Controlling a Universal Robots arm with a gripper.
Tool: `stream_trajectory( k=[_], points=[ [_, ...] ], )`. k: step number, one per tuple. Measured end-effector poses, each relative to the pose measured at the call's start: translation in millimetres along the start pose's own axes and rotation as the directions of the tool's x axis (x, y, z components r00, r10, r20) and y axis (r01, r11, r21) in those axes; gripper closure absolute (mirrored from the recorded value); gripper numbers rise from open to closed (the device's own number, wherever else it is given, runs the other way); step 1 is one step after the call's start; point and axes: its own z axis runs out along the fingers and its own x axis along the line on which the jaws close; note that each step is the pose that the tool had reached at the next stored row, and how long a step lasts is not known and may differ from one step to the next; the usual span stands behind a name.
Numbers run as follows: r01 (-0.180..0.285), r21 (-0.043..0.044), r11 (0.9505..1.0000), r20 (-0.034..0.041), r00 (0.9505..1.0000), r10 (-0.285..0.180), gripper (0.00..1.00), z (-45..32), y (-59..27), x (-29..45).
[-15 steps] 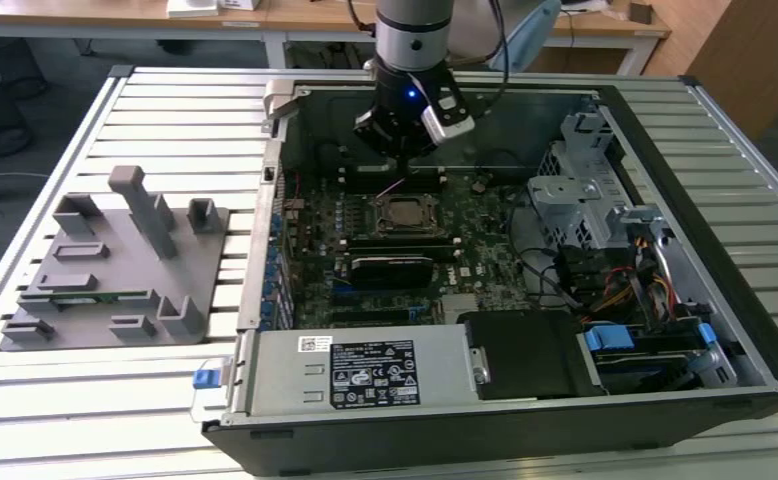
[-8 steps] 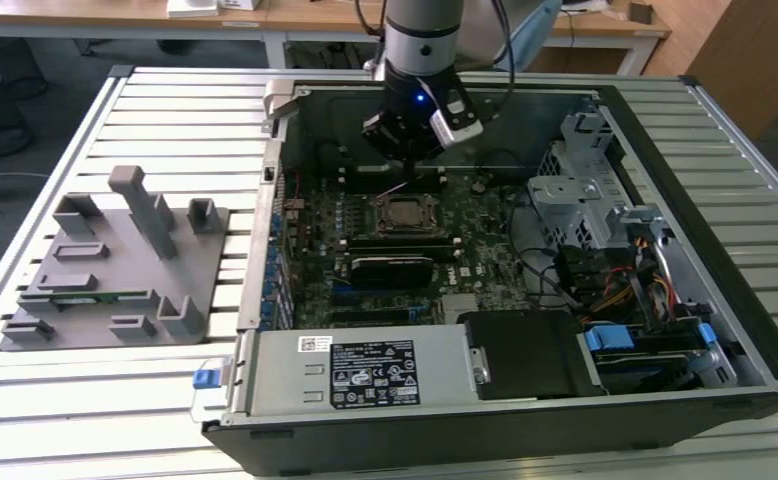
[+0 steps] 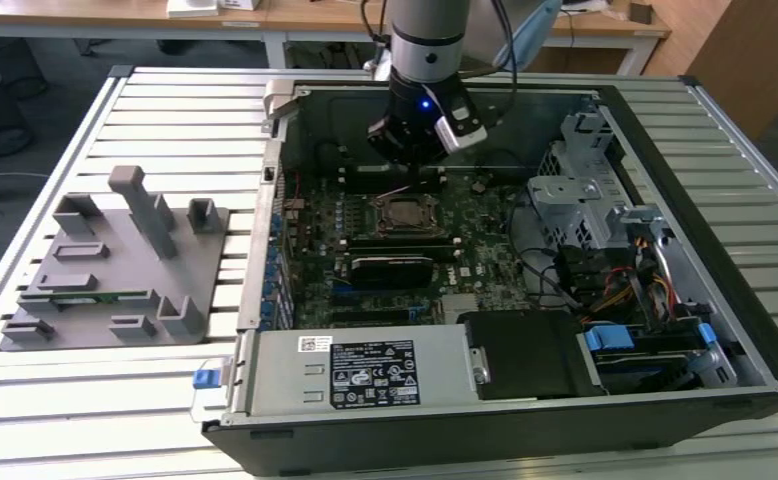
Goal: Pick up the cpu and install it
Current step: 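Install the first cpu locking lever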
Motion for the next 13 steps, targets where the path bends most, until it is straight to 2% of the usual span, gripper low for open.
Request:
stream_trajectory(
  k=[13],
  points=[
    [0.0, 0.0, 1.0, 0.0, 1.0, 0.0, 0.89, 14.5, -0.3, -4.4]
  ],
)
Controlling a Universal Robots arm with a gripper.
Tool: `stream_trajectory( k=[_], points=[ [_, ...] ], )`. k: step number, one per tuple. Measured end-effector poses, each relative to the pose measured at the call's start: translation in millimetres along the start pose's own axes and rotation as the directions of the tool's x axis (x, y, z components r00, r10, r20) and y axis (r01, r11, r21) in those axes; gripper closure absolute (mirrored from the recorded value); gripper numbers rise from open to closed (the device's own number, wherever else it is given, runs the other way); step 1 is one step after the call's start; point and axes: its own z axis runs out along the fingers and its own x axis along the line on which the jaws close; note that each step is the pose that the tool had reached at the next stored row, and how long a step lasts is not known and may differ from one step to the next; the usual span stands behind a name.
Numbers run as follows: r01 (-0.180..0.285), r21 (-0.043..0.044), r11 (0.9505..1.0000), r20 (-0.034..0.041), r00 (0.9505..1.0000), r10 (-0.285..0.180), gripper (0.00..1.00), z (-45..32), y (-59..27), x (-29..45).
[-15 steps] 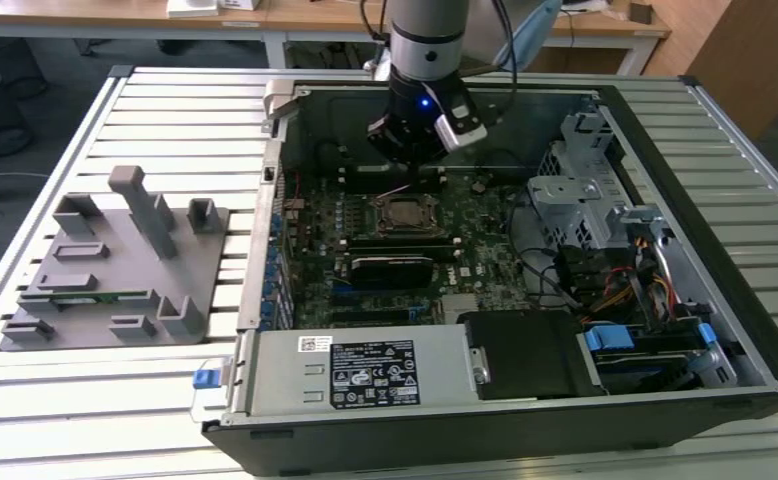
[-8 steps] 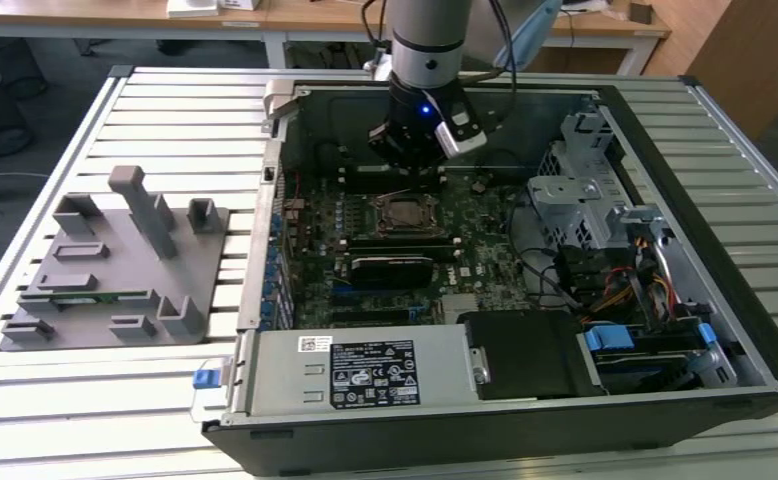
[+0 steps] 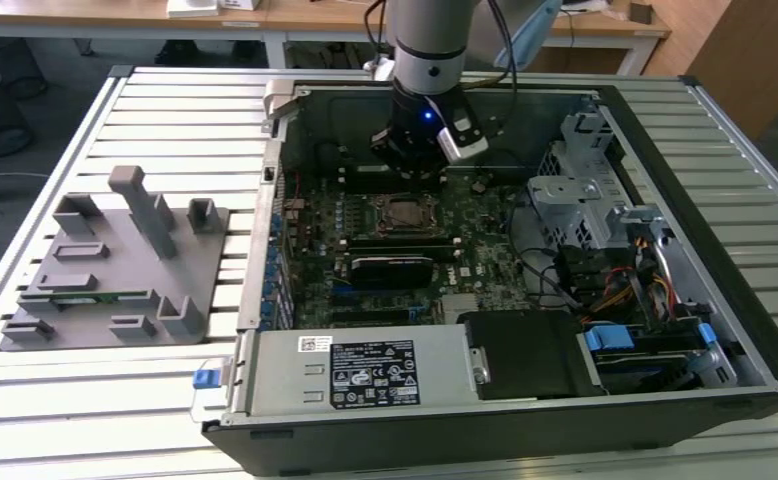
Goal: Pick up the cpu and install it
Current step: 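Install the first cpu locking lever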
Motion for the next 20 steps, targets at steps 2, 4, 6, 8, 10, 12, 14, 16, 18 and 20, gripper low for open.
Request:
stream_trajectory(
  k=[2, 4, 6, 8, 10, 12, 14, 16, 18, 20],
  points=[
    [0.0, 0.0, 1.0, 0.0001, 1.0, 0.0, 0.89, 1.6, 0.0, -0.5],
    [0.0, 0.0001, 1.0, -0.0002, 1.0, 0.0, 0.89, 2.9, -0.1, -0.8],
    [0.0, 0.0003, 1.0, -0.0002, 1.0, 0.0, 0.89, 3.1, -0.1, -1.1],
    [0.0, -0.0001, 1.0, 0.0001, 1.0, 0.0, 0.89, 3.2, 0.0, -1.2],
    [0.0, -0.0002, 1.0, 0.0003, 1.0, 0.0, 0.89, 2.6, 0.0, -1.3],
    [0.0, -0.0002, 1.0, 0.0001, 1.0, 0.0, 0.89, 1.0, 0.0, -1.3],
    [0.0, -0.0003, 1.0, 0.0002, 1.0, 0.0, 0.89, -0.1, 0.1, -1.3],
    [0.0, -0.0002, 1.0, 0.0002, 1.0, 0.0, 0.89, -0.1, 0.1, -1.4],
    [0.0, 0.0012, 1.0, 0.0001, 1.0, 0.0, 0.89, -0.2, 0.0, -1.4],
    [0.0, 0.0025, 1.0, 0.0001, 1.0, 0.0, 0.89, 0.2, 0.1, -1.5]
  ],
)
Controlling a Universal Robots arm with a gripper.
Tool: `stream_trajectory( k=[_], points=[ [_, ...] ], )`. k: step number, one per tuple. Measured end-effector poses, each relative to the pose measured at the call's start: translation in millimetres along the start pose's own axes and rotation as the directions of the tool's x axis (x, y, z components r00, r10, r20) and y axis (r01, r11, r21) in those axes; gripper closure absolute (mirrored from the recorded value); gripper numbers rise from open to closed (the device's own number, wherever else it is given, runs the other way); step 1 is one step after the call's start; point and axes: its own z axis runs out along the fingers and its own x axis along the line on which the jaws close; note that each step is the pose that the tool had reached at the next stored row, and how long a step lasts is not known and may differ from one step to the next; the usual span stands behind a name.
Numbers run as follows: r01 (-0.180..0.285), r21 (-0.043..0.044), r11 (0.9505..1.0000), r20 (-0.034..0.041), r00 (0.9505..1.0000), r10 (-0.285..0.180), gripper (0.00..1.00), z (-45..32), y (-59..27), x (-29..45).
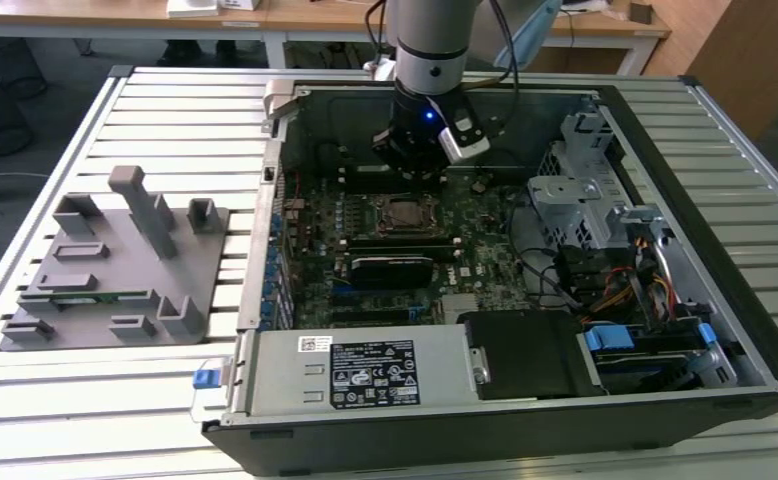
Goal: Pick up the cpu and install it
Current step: 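Install the first cpu locking lever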
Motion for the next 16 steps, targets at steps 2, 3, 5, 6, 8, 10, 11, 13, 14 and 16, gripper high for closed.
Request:
stream_trajectory(
  k=[2, 3, 5, 6, 8, 10, 11, 13, 14, 16],
  points=[
    [0.0, 0.0018, 1.0, 0.0001, 1.0, 0.0, 0.89, 0.6, -0.1, 0.0],
    [0.0, 0.0032, 1.0, 0.0001, 1.0, 0.0, 0.89, 1.1, -0.1, -0.1],
    [0.0, 0.0057, 1.0, 0.0001, 1.0, 0.0, 0.89, 1.8, -0.1, -0.2],
    [0.0, 0.007, 1.0, 0.0002, 1.0, 0.0, 0.89, 2.2, -0.1, -0.2],
    [0.0, 0.0107, 0.9999, -0.0001, 1.0, 0.0, 0.89, 2.9, -0.2, -0.2],
    [0.0, 0.0142, 0.9999, 0.0, 1.0, 0.0, 0.89, 3.7, -0.3, -0.3],
    [0.0, 0.0145, 0.9999, 0.0005, 1.0, 0.0, 0.89, 4.4, -0.1, -0.4],
    [0.0, 0.0149, 0.9999, 0.0004, 1.0, 0.0, 0.89, 5.4, -0.1, -0.5],
    [0.0, 0.0157, 0.9999, 0.0002, 1.0, 0.0, 0.89, 5.7, -0.2, -0.4],
    [0.0, 0.0159, 0.9999, -0.0001, 1.0, 0.0, 0.89, 6.1, -0.4, -0.5]
  ],
)
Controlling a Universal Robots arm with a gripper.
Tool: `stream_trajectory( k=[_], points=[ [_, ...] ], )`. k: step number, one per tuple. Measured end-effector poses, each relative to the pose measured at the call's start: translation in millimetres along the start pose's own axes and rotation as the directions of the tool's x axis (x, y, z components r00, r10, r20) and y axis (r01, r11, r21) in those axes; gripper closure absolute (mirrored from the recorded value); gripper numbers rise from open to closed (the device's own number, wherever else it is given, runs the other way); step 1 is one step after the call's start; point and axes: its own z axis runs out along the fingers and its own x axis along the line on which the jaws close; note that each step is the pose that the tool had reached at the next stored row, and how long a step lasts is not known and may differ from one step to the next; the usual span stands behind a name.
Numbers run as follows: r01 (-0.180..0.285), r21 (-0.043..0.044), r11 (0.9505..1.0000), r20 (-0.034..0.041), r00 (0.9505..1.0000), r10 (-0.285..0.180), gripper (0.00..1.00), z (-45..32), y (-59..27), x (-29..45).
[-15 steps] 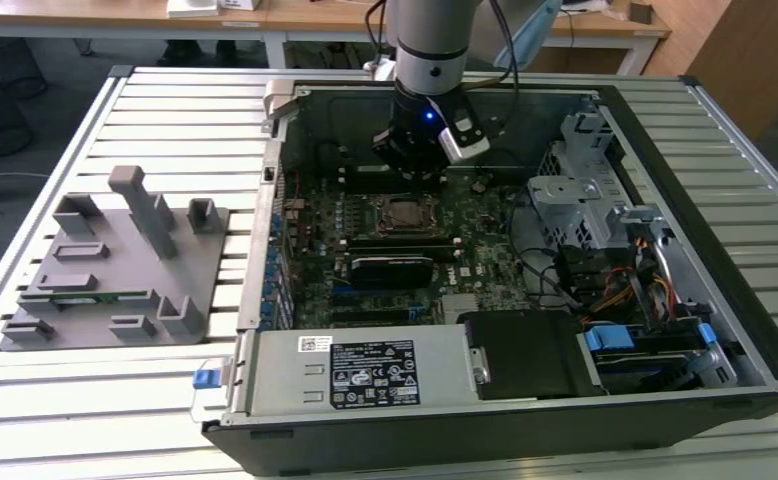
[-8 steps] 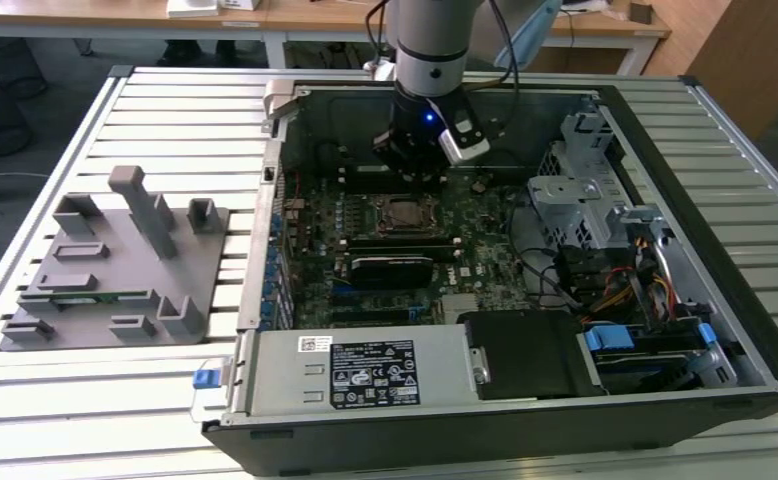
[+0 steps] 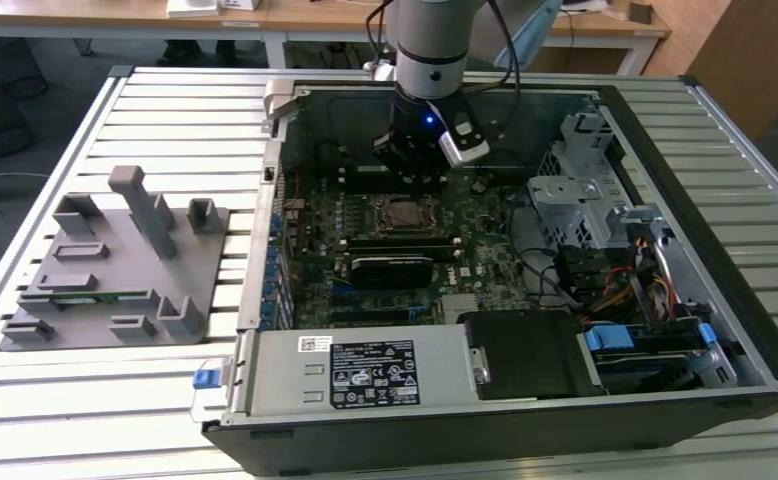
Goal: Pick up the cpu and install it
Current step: 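Install the first cpu locking lever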
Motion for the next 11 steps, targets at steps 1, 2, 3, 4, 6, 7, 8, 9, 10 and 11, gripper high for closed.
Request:
stream_trajectory(
  k=[1, 2, 3, 4, 6, 7, 8, 9, 10, 11],
  points=[
    [0.0, -0.0012, 1.0, -0.0001, 1.0, 0.0, 0.89, 0.0, 0.0, -0.1],
    [0.0, -0.0021, 1.0, 0.0, 1.0, 0.0, 0.89, 0.1, 0.1, -0.1],
    [0.0, -0.003, 1.0, 0.0001, 1.0, 0.0, 0.89, 0.0, 0.2, -0.2],
    [0.0, -0.0038, 1.0, -0.0001, 1.0, 0.0, 0.89, -0.4, 0.3, -0.3],
    [0.0, -0.0042, 1.0, -0.001, 1.0, 0.0, 0.89, -2.4, 0.4, -0.4],
    [0.0, -0.0033, 1.0, -0.0022, 1.0, 0.0, 0.89, -4.5, 0.3, -0.3],
    [0.0, -0.003, 1.0, -0.0033, 1.0, 0.0, 0.89, -6.5, 0.3, -0.3],
    [0.0, -0.0029, 1.0, -0.004, 1.0, 0.0, 0.89, -7.8, 0.3, -0.4],
    [0.0, -0.0027, 1.0, -0.0045, 1.0, 0.0, 0.89, -8.4, 0.3, -0.4],
    [0.0, -0.0023, 1.0, -0.0044, 1.0, 0.0, 0.89, -8.4, 0.3, -0.4]
  ],
)
